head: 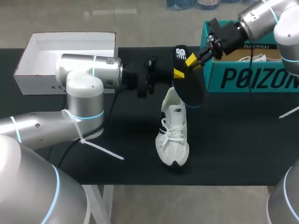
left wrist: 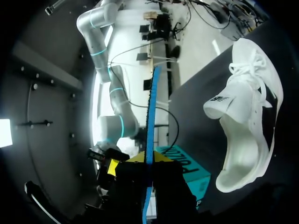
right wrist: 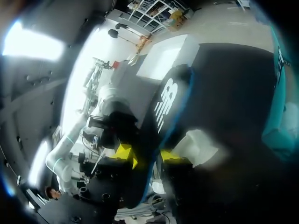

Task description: Take the shoe out of the shoebox, open the shoe tongue, remove and reinsert the insole, then place the shoe into the shoebox

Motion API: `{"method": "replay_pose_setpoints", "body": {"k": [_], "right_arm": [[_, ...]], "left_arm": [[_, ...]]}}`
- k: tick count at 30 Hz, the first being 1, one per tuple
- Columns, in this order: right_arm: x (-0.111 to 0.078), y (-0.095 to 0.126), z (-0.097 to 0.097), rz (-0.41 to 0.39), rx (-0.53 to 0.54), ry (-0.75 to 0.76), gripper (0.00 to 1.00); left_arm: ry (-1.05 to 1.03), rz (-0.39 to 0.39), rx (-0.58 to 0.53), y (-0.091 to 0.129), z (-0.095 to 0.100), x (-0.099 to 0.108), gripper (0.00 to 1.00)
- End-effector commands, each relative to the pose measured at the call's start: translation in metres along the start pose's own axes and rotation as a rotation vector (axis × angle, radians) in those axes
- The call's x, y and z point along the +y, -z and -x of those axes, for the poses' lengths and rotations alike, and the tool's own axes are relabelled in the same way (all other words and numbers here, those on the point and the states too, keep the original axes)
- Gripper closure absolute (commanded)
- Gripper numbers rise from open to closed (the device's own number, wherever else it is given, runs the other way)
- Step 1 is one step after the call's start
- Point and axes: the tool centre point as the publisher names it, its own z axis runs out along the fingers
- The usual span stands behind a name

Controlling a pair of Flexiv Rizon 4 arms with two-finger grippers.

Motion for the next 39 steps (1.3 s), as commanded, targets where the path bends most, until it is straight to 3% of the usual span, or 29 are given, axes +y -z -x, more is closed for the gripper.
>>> {"method": "replay_pose_setpoints", "body": {"k": [1,10,23,28,38,39], "right_arm": [[-0.017,0.013,-0.006,0.039,-0.038,0.012,0.00],[-0.044,0.044,-0.040,0.084,-0.156,0.204,0.00],[-0.075,0.066,-0.095,0.023,-0.351,0.487,0.00],[-0.079,0.067,-0.104,0.031,-0.406,0.527,0.00],[-0.067,0.060,-0.115,-0.145,-0.706,0.482,0.00],[-0.066,0.058,-0.115,-0.141,-0.698,0.493,0.00]], "left_arm": [[0.008,-0.003,0.003,0.003,-0.002,0.001,1.00],[0.045,-0.018,0.026,0.012,-0.014,0.004,1.00],[0.055,-0.002,0.040,0.032,-0.017,0.012,1.00],[0.059,0.003,0.044,0.034,-0.019,0.014,1.00],[0.077,-0.011,0.057,0.030,-0.028,0.011,1.00],[0.079,-0.011,0.057,0.030,-0.029,0.011,1.00]]}}
